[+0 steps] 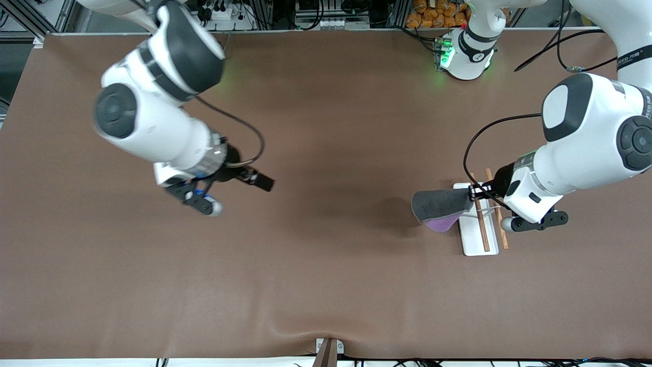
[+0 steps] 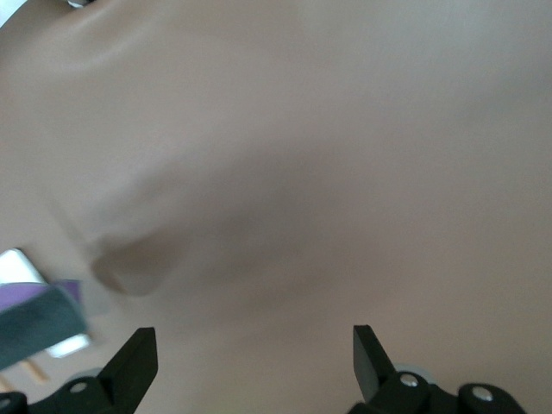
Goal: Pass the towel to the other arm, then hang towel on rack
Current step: 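Carry the towel over the rack with the left gripper while the right withdraws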
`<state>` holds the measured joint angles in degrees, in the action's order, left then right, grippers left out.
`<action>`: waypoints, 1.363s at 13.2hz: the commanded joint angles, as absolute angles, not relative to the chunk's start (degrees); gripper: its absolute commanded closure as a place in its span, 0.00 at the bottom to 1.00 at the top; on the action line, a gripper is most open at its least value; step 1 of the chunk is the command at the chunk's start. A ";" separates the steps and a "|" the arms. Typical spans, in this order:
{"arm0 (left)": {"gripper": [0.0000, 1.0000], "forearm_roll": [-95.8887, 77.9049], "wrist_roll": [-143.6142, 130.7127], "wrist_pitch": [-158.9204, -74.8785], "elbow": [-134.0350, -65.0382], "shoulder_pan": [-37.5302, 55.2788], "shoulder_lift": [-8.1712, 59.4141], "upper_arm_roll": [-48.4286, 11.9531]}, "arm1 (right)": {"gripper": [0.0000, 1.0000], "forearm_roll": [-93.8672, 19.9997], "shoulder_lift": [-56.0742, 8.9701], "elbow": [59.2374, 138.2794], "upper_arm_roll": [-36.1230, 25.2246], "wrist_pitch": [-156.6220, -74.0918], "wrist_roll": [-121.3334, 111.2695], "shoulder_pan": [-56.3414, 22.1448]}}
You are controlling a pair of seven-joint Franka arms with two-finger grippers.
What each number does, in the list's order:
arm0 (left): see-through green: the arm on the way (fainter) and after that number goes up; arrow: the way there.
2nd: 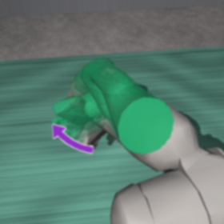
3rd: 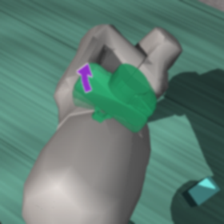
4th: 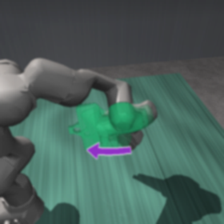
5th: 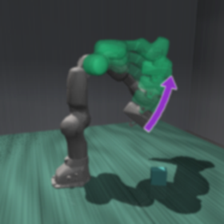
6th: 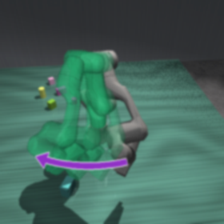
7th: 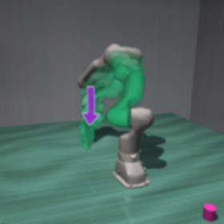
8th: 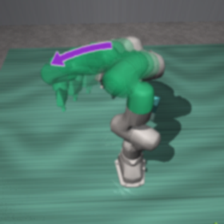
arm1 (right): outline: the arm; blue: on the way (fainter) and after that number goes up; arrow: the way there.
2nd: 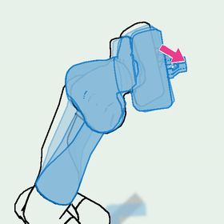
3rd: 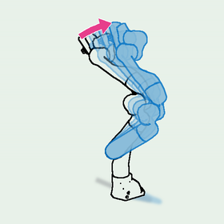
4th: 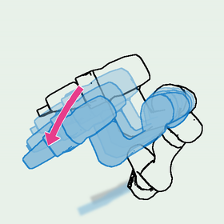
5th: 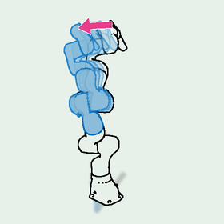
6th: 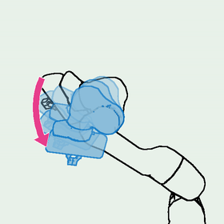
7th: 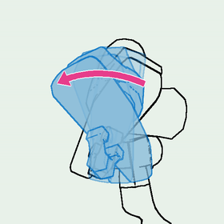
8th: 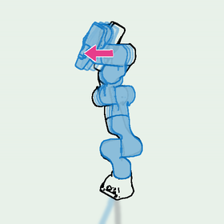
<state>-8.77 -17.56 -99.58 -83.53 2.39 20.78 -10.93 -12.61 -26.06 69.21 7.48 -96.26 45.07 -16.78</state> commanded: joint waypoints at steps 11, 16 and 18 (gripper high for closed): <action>1.00 -3.43 2.72 -93.08 -83.76 -10.36 22.67 -10.46 | 0.00 -1.53 -22.42 71.10 8.44 -84.73 -7.90 8.35; 1.00 -3.43 5.18 -93.08 -83.76 -13.18 24.69 -10.46 | 0.00 1.68 -10.84 85.30 8.61 -90.25 -4.85 8.70; 1.00 -3.43 5.80 -93.08 -83.76 -14.76 25.48 -10.46 | 0.00 1.67 -5.12 93.74 8.96 -94.99 1.73 6.61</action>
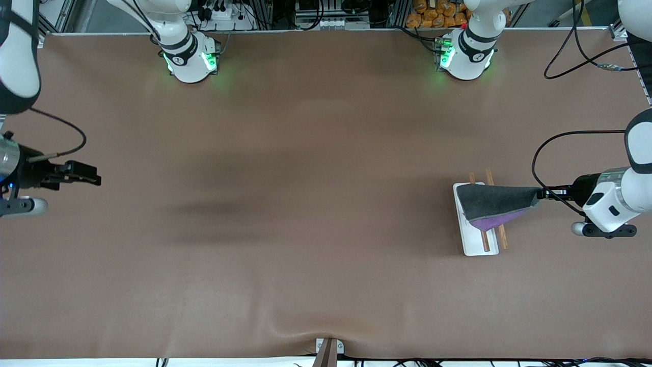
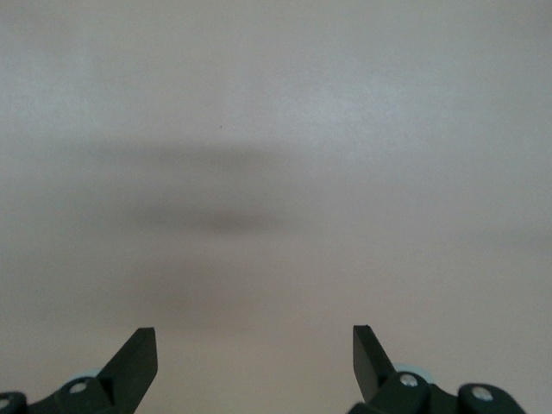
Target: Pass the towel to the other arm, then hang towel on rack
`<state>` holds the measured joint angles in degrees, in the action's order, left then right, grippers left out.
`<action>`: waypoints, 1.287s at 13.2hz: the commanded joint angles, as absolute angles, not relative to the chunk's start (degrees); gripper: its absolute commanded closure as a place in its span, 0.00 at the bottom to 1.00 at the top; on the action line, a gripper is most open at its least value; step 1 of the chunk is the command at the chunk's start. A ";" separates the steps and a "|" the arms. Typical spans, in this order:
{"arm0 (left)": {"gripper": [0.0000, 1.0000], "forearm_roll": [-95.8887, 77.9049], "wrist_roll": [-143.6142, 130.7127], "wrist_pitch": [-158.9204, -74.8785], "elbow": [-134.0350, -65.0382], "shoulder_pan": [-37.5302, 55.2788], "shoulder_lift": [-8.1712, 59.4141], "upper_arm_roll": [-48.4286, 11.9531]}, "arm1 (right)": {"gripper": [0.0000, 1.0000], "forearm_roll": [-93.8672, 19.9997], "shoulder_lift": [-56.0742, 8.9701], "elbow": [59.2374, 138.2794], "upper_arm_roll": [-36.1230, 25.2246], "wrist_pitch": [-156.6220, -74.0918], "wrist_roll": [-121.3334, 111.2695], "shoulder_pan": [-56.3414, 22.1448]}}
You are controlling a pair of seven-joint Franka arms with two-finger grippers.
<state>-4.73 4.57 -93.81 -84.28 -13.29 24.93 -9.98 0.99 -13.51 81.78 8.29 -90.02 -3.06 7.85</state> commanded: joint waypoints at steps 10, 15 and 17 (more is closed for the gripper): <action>0.00 -2.55 5.71 -93.16 -83.32 -15.73 24.36 -10.46 | 0.00 1.93 -8.35 84.12 8.61 -92.56 -2.69 7.91; 0.00 -2.46 5.19 -92.99 -83.32 -15.03 16.10 -11.07 | 0.00 1.94 -8.44 82.45 8.61 -94.66 -12.76 8.17; 0.00 -2.37 4.66 -90.54 -83.15 -14.86 13.02 -11.34 | 0.00 2.19 -8.61 80.61 8.53 -94.22 -7.41 7.91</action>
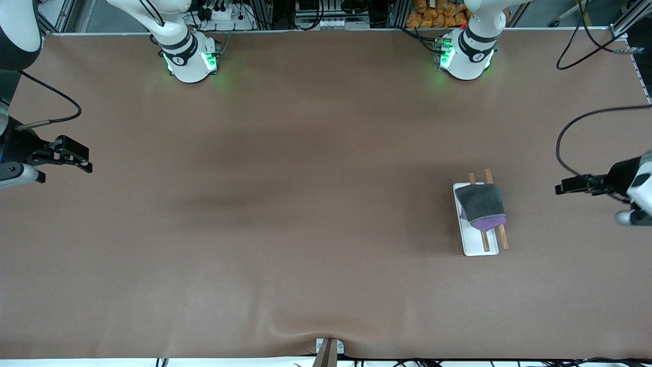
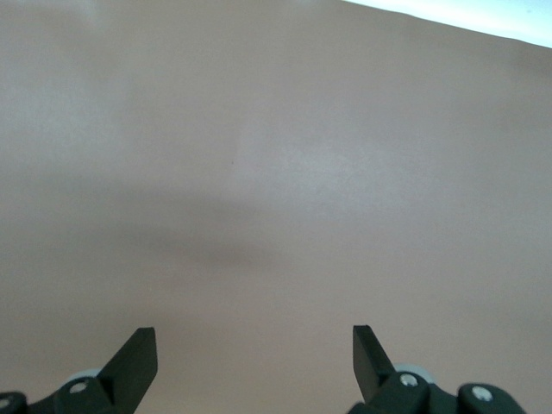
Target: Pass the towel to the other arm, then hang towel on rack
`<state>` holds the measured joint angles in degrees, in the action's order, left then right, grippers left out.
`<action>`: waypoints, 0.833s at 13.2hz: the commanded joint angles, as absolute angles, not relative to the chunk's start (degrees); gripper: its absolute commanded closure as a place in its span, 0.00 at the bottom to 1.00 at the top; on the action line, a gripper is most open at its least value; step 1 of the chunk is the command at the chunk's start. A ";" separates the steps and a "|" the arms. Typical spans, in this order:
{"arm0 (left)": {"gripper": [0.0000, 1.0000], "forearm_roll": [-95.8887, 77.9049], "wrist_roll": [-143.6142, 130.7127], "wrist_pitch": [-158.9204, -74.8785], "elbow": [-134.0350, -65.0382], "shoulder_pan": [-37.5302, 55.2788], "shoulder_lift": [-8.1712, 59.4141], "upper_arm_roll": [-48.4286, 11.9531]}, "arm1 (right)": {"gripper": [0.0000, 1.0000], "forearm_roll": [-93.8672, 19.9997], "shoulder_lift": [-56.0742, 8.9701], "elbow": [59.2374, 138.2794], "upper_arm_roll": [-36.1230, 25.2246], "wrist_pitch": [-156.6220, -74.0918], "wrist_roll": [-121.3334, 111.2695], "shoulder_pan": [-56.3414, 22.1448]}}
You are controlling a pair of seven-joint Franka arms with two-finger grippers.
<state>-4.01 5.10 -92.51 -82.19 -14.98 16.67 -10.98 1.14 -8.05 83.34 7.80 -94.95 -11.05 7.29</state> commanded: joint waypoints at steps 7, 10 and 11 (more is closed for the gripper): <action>0.00 0.53 4.39 -86.84 -82.97 -14.94 7.21 -14.76 | 0.00 1.41 -4.75 83.84 8.88 -90.62 -5.63 7.65; 0.00 0.88 3.26 -86.66 -84.37 -10.48 4.40 -13.55 | 0.00 1.41 -2.91 86.30 8.88 -90.79 -3.18 7.47; 0.00 0.88 2.56 -86.66 -84.90 -8.02 3.79 -10.75 | 0.00 1.41 -2.55 86.92 8.88 -91.05 -3.08 7.56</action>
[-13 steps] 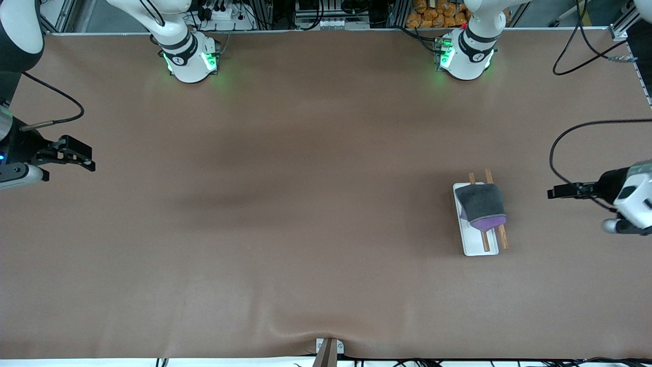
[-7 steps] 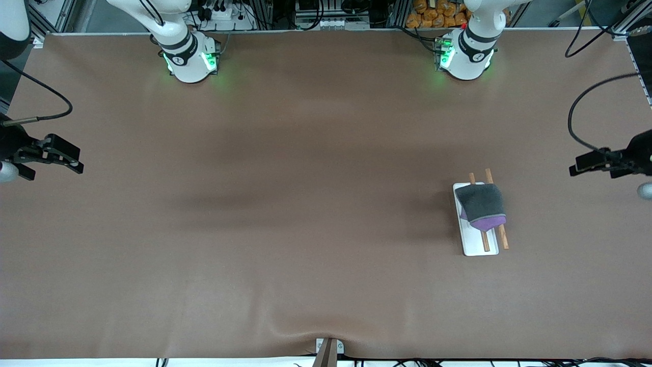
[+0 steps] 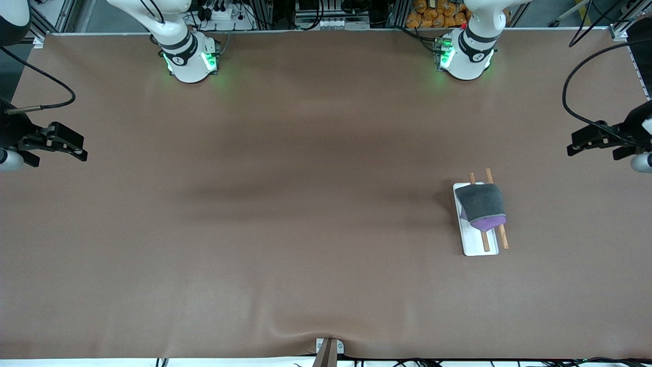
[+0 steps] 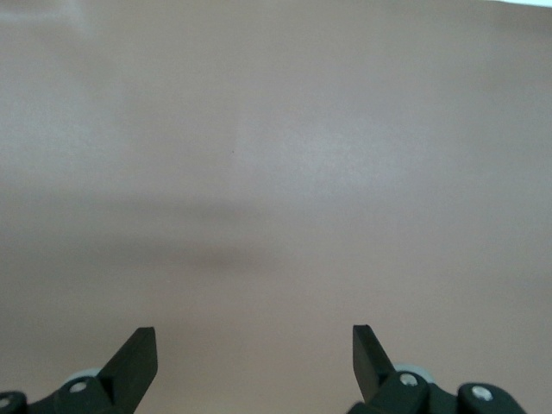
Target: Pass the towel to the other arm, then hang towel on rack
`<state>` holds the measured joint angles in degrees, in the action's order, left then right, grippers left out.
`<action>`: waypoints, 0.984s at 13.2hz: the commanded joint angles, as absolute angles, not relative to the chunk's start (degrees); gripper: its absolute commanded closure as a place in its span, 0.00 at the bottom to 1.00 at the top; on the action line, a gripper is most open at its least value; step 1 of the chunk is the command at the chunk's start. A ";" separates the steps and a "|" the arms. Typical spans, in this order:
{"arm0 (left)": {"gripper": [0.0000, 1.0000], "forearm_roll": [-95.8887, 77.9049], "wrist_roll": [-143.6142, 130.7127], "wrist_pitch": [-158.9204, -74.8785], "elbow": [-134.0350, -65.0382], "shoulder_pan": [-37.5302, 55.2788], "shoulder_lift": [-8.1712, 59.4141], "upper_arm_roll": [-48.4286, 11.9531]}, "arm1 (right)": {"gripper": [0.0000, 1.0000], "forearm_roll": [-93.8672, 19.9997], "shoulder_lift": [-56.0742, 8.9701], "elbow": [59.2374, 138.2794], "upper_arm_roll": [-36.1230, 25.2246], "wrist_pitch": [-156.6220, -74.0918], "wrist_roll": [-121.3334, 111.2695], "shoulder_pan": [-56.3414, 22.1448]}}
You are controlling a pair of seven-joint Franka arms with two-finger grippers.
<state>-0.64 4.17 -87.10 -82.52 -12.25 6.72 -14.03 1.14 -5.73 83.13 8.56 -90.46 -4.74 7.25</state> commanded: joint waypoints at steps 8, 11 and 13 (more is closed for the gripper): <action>0.00 0.26 0.35 -87.97 -90.61 1.41 -1.31 -1.76 | 0.00 1.23 0.26 91.14 8.96 -94.66 -2.99 7.29; 0.00 0.35 0.00 -88.07 -92.63 1.41 -3.68 -1.58 | 0.00 1.23 -0.09 90.79 8.96 -94.66 -2.99 7.29; 0.00 0.44 -1.84 -88.07 -93.94 1.49 -5.18 -1.67 | 0.00 1.32 -0.09 90.53 9.05 -94.66 -2.99 6.25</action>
<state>-0.59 0.03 -86.96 -90.43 0.90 -1.72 -1.95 1.11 -1.70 89.05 8.85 -93.99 -3.93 7.18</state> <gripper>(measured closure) 0.000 0.000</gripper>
